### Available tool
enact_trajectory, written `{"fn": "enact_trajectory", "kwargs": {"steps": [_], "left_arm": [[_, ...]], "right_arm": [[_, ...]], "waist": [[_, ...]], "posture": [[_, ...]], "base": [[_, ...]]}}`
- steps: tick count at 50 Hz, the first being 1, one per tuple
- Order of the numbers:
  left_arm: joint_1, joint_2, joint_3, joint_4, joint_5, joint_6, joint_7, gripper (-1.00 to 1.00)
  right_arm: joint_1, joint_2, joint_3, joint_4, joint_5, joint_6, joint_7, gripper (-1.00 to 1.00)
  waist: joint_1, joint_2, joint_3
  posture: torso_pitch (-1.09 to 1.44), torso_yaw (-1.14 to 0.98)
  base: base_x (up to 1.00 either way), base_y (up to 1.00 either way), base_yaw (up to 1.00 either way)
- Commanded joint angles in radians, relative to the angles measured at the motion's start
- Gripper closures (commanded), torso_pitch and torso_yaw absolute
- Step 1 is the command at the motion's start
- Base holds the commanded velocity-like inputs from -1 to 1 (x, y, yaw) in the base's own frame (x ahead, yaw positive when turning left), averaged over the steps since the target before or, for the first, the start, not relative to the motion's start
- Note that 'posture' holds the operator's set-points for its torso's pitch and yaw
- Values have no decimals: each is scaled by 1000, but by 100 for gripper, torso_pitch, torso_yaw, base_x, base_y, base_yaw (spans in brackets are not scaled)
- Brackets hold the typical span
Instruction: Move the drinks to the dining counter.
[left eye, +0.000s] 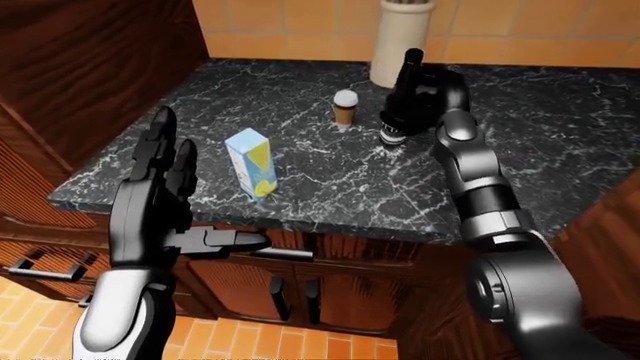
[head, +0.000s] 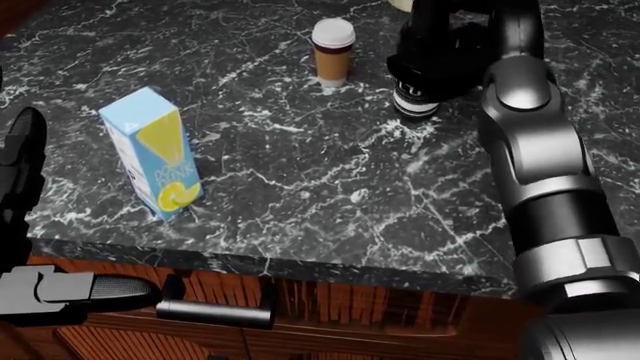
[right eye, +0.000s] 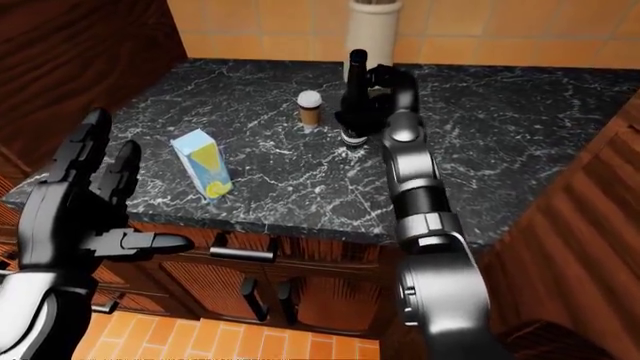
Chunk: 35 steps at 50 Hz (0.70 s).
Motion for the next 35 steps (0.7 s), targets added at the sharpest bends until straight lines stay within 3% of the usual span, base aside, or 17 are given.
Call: {"fn": "enact_trajectory", "kwargs": {"steps": [1, 8, 12, 22, 35], "left_arm": [[-22, 8, 5, -29, 1, -25, 2, -100], [-54, 15, -7, -30, 9, 5, 15, -100], [-68, 19, -13, -48, 11, 31, 23, -100], [-108, 22, -40, 8, 70, 26, 55, -100], [-198, 3, -149, 157, 206, 1, 70, -100]], "right_arm": [[-19, -12, -4, -140, 17, 40, 18, 100], [85, -19, -9, -626, 50, 352, 81, 100], [119, -13, -3, -798, 52, 471, 103, 100], [176, 8, 9, -1027, 47, 607, 166, 100], [179, 32, 21, -1088, -4, 631, 203, 100]], "waist": [[1, -1, -26], [6, -5, -18], [5, -5, -12], [2, -7, -10], [-2, -4, -12]], "posture": [[0, 0], [0, 0], [0, 0], [0, 0], [0, 0]], "base": [[0, 0, 0], [0, 0, 0], [0, 0, 0], [0, 0, 0], [0, 0, 0]]}}
